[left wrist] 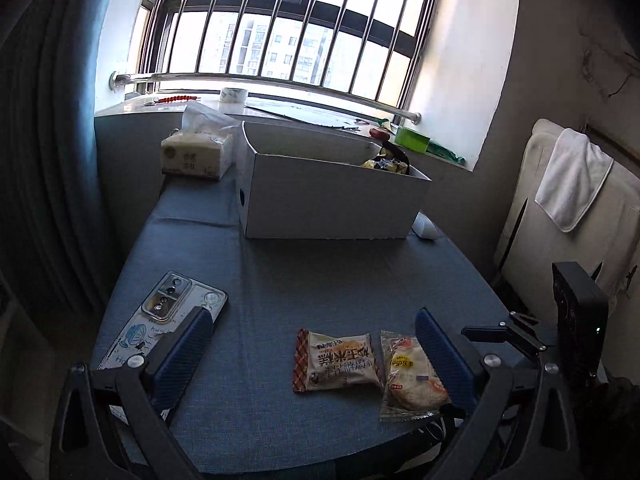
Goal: Organize snacks
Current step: 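Grasp the round bread pack with the right gripper while the left grasps the small bread bag, then drop the round bread pack into the box with the right gripper while the left drops the small bag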
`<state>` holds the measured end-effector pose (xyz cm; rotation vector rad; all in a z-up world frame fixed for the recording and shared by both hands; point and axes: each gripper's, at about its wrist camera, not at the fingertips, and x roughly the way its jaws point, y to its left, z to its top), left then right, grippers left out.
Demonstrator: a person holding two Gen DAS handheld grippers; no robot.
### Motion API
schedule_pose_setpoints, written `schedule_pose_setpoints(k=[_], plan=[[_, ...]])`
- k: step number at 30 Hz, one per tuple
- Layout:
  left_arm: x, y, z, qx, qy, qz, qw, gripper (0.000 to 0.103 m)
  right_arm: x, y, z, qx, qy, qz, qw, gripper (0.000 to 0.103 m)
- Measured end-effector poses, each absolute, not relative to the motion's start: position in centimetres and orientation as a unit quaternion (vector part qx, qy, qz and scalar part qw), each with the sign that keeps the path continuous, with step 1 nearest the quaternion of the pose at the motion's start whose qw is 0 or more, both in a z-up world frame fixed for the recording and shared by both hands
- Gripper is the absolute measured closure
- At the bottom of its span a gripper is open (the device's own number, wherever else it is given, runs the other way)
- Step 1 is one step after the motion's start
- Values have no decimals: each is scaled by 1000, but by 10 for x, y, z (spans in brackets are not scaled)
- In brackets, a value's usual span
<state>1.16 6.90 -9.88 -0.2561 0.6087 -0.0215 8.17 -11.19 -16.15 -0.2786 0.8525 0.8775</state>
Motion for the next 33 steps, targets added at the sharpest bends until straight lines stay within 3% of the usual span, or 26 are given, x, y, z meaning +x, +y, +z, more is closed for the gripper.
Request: schedule_pose_setpoints(k=[9, 13, 28, 29, 30, 33], plan=[[13, 68, -113, -126, 323, -6, 938, 0, 90, -79, -196, -213, 400, 430, 781, 1], [16, 66, -119, -127, 332, -9, 934, 0, 92, -83, -192, -207, 391, 432, 786, 20], [83, 21, -175, -71, 447, -26, 891, 2, 103, -163, -131, -90, 352, 370, 855, 22], [83, 18, -175, -56, 443, -21, 895, 11, 103, -166, -129, -85, 351, 368, 857, 22], [81, 15, -173, -42, 438, -21, 898, 35, 101, -170, -128, -83, 350, 367, 858, 22], [79, 18, -168, -61, 429, -38, 901, 44, 101, -172, -128, -79, 350, 364, 859, 22]])
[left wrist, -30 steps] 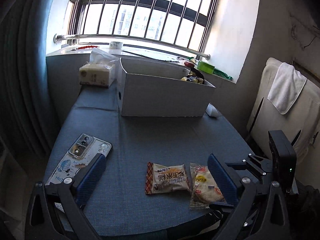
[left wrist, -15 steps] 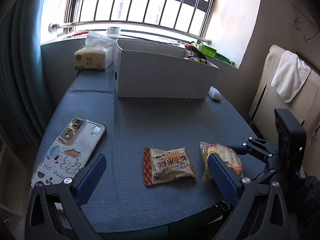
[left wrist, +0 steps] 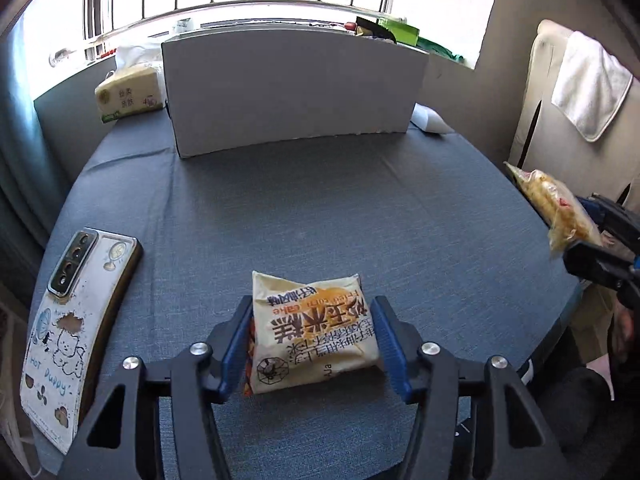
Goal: Organize snacks
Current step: 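Drop the round bread pack into the box with the right gripper while the left drops the small bag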
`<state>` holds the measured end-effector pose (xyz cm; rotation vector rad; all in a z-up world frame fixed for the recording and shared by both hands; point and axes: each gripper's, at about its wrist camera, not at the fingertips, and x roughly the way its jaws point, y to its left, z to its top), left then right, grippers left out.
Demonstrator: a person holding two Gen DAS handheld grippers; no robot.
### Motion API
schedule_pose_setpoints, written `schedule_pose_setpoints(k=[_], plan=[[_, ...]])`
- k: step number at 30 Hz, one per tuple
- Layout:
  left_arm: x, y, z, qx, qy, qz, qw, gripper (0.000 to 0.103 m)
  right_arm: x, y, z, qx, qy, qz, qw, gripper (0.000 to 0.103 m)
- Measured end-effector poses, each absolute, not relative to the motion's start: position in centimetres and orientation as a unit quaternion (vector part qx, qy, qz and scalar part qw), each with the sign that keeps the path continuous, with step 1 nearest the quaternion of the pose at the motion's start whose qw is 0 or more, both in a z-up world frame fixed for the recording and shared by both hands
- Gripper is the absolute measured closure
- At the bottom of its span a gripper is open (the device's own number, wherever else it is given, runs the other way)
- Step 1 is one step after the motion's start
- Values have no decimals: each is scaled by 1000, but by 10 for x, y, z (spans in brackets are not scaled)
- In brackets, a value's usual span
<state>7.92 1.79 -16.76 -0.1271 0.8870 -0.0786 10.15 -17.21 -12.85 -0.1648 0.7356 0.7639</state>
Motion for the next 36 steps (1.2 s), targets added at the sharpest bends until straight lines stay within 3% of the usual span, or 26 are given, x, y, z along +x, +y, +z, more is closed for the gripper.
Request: schedule_pose_setpoints(k=[1, 3, 6, 8, 14, 20, 28, 30, 31, 32, 33, 34, 36], plan=[[77, 20, -165, -64, 420, -32, 905, 45, 103, -173, -129, -75, 351, 365, 859, 22], [74, 28, -154, -80, 399, -34, 913, 67, 106, -171, -127, -66, 347, 365, 861, 22], [76, 35, -134, -72, 374, -25, 924, 82, 115, -169, -118, -48, 335, 370, 865, 22], [81, 39, -127, -69, 366, -28, 927, 85, 124, -161, -110, -56, 327, 369, 868, 22], [91, 46, -120, -64, 355, -52, 931, 85, 142, -152, -100, -36, 317, 379, 869, 22], [108, 58, -67, -62, 288, -53, 954, 85, 159, -139, -74, -40, 286, 387, 876, 22], [222, 90, 5, -68, 229, -34, 971, 85, 275, -93, -28, -26, 277, 342, 897, 21], [251, 99, 9, -77, 231, -26, 969, 85, 306, -82, -23, -12, 280, 339, 898, 16], [265, 105, 8, -86, 240, -23, 967, 82, 322, -76, -23, -7, 291, 343, 893, 13], [276, 109, 6, -92, 255, -18, 962, 55, 334, -71, -23, -6, 300, 335, 893, 11], [285, 112, 3, -96, 272, -6, 957, 8, 343, -66, -23, -11, 306, 321, 896, 0], [287, 117, 2, -98, 275, 16, 956, 0, 348, -64, -22, -17, 302, 315, 900, 0], [281, 126, 1, -103, 261, 10, 960, 0, 349, -71, -15, -10, 286, 305, 908, 0]])
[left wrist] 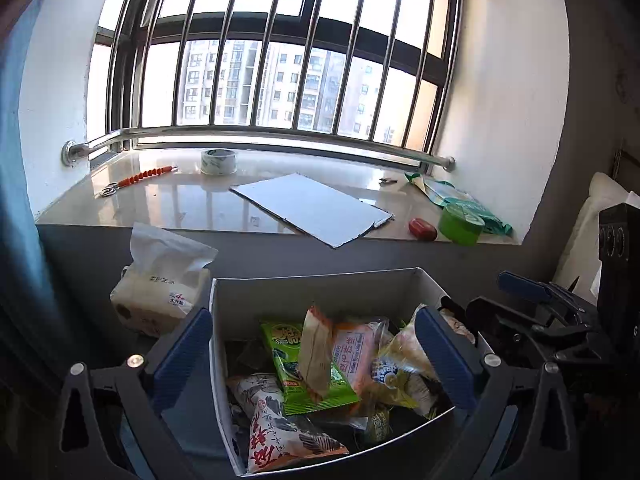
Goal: Organize snacks
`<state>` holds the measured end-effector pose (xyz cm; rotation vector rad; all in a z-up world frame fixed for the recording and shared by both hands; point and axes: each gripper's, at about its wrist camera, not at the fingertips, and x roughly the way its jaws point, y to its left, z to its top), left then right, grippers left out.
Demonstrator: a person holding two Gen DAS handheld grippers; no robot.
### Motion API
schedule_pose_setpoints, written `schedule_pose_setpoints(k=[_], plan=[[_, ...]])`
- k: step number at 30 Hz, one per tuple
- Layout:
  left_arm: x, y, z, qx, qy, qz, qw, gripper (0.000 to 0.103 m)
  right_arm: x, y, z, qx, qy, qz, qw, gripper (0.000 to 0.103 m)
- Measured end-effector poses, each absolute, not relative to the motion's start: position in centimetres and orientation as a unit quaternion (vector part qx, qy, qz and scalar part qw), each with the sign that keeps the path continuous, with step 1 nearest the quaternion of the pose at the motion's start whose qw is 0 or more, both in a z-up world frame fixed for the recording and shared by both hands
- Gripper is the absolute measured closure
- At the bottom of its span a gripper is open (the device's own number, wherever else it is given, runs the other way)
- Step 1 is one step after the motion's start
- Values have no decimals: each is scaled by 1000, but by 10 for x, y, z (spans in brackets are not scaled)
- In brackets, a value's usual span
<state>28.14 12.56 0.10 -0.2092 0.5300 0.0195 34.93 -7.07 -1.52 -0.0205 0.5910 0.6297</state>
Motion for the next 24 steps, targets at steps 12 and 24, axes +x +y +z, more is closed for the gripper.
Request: schedule_pose_setpoints(k=[12, 24], plan=[[192, 106, 28, -53, 193, 39, 979, 0, 290, -97, -1, -30, 243, 267, 932, 0], [68, 52, 22, -63, 209, 29, 975, 0, 169, -131, 12, 1, 232, 302, 925, 0]])
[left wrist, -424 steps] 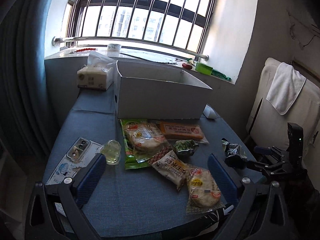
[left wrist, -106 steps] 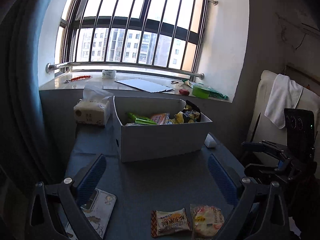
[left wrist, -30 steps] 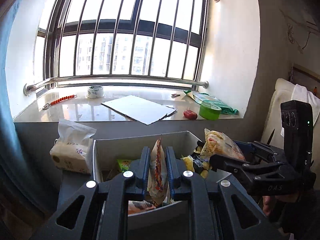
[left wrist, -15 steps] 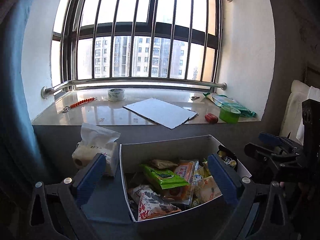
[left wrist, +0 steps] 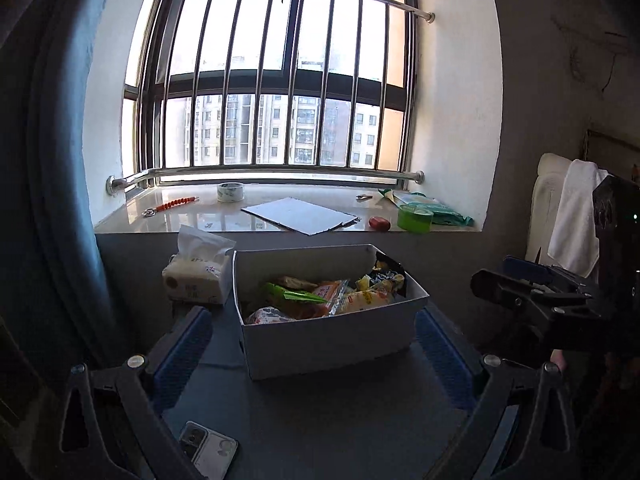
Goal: Organize snacks
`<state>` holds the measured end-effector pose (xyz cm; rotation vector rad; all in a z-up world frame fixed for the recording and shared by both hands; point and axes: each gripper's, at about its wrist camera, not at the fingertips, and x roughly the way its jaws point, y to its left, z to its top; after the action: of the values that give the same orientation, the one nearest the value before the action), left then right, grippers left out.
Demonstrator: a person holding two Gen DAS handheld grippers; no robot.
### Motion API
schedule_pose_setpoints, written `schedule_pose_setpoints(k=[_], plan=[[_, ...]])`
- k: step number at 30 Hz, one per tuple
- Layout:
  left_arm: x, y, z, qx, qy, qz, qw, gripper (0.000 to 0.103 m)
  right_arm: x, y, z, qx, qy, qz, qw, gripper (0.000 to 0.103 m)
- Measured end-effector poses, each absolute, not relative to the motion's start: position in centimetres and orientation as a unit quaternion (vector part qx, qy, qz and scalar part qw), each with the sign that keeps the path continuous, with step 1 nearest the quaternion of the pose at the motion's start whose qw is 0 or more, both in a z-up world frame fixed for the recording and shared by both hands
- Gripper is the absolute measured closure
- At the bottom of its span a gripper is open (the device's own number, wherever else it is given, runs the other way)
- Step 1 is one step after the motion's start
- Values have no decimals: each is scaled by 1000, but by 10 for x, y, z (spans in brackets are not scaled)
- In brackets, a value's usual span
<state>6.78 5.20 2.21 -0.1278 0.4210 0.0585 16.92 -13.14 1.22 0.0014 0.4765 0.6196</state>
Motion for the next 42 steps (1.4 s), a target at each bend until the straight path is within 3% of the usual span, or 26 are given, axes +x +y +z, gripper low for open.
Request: schedule_pose_setpoints(k=[13, 42], plan=[[9, 11, 11, -61, 231, 32, 971, 0, 70, -168, -5, -16, 254, 289, 923, 0], [13, 6, 11, -61, 241, 19, 969, 0, 64, -168, -3, -22, 253, 288, 923, 0]])
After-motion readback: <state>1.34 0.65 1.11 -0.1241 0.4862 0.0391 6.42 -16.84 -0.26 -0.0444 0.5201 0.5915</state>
